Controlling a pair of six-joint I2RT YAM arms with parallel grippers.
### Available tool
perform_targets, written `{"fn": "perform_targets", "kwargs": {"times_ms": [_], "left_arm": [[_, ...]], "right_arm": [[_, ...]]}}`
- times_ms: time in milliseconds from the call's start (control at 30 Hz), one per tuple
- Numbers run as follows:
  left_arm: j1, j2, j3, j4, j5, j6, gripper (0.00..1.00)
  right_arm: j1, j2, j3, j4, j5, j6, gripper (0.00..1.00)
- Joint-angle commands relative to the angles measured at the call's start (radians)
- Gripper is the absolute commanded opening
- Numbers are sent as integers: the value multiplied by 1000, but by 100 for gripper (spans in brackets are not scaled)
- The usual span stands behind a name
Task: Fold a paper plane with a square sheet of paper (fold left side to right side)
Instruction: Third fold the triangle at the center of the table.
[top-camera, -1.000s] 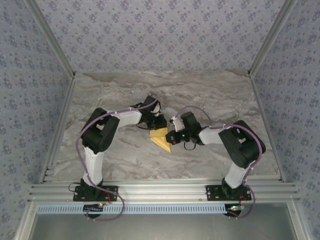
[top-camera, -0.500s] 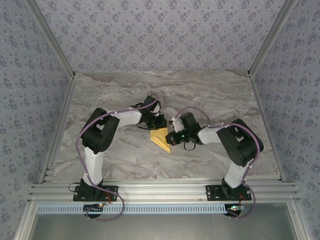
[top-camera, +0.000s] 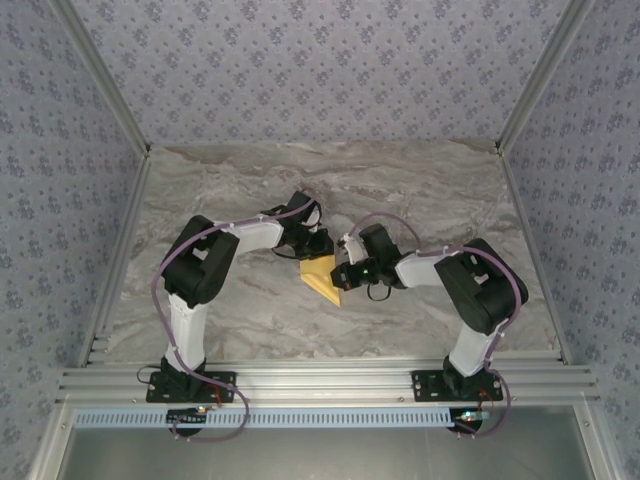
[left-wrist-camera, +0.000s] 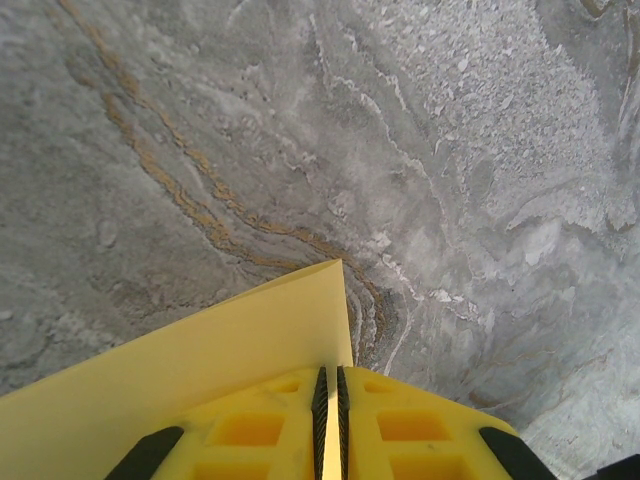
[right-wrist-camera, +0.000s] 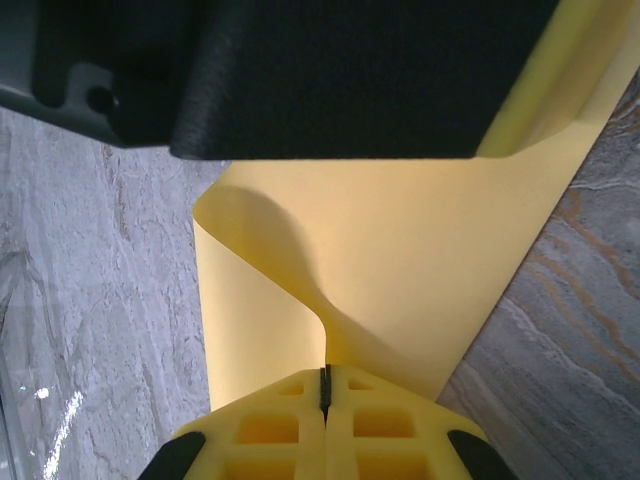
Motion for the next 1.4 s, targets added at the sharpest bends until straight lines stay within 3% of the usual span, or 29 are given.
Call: {"fn": "perform_targets", "kwargs": {"times_ms": [0, 900, 1267, 1367], "left_arm": [[-10, 24, 15, -45, 4, 12, 13], [-9, 4, 22, -62, 7, 23, 15], [53, -166, 90, -222, -30, 100, 37], [68, -241, 42, -228, -58, 100, 38]], "right_arm": [[6, -26, 20, -24, 2, -2, 0], [22, 49, 5, -76, 67, -11, 0], [19, 41, -22, -105, 79, -24, 0], [20, 42, -20, -102, 70, -26, 0]]}}
